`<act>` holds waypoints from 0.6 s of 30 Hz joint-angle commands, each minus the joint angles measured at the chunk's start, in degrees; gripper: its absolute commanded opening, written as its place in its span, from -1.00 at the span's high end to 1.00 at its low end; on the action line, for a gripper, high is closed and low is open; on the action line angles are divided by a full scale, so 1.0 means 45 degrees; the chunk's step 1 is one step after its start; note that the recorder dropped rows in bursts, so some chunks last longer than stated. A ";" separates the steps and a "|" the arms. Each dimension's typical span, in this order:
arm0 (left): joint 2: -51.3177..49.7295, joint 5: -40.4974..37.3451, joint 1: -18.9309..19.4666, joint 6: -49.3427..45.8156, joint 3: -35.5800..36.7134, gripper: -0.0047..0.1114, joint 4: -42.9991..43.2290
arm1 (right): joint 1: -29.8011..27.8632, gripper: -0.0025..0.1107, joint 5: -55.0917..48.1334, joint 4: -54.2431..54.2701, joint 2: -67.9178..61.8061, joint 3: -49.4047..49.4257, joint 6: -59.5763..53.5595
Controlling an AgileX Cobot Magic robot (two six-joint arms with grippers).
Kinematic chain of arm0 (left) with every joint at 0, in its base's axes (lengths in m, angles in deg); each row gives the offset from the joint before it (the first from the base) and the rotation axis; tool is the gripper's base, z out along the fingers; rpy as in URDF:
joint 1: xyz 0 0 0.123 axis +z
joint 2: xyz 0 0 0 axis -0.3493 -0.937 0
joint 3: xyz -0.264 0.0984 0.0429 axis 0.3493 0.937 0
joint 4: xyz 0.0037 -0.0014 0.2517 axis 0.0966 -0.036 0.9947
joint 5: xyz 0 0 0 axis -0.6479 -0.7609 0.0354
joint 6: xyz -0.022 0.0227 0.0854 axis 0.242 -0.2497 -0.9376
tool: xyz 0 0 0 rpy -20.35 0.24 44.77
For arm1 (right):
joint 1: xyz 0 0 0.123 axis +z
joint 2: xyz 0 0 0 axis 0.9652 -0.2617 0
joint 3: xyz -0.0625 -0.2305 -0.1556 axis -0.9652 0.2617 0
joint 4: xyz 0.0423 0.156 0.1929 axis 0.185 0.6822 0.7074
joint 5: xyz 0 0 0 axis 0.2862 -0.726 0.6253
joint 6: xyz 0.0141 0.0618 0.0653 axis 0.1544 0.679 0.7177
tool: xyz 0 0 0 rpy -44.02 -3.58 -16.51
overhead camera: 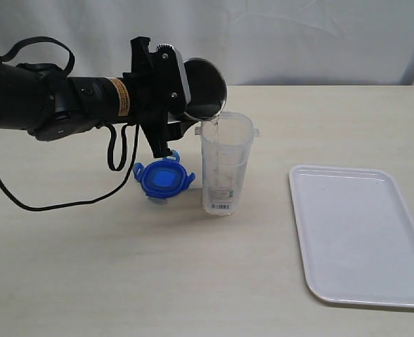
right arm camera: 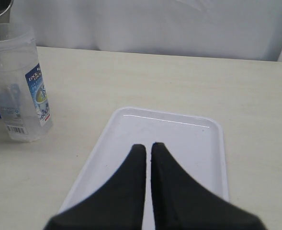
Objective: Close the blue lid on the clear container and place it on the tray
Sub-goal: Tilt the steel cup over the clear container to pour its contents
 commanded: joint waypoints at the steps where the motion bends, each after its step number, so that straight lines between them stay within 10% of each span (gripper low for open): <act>1: 0.0242 0.0500 -0.0038 -0.0086 -0.0214 0.92 -0.0227 | -0.0078 0.88 0.0022 0.0019 0.0052 0.0033 0.0049; 18: 0.0242 0.0477 -0.0038 -0.0403 -0.0214 0.92 -0.0227 | -0.0078 0.88 0.0022 0.0019 0.0052 0.0033 0.0049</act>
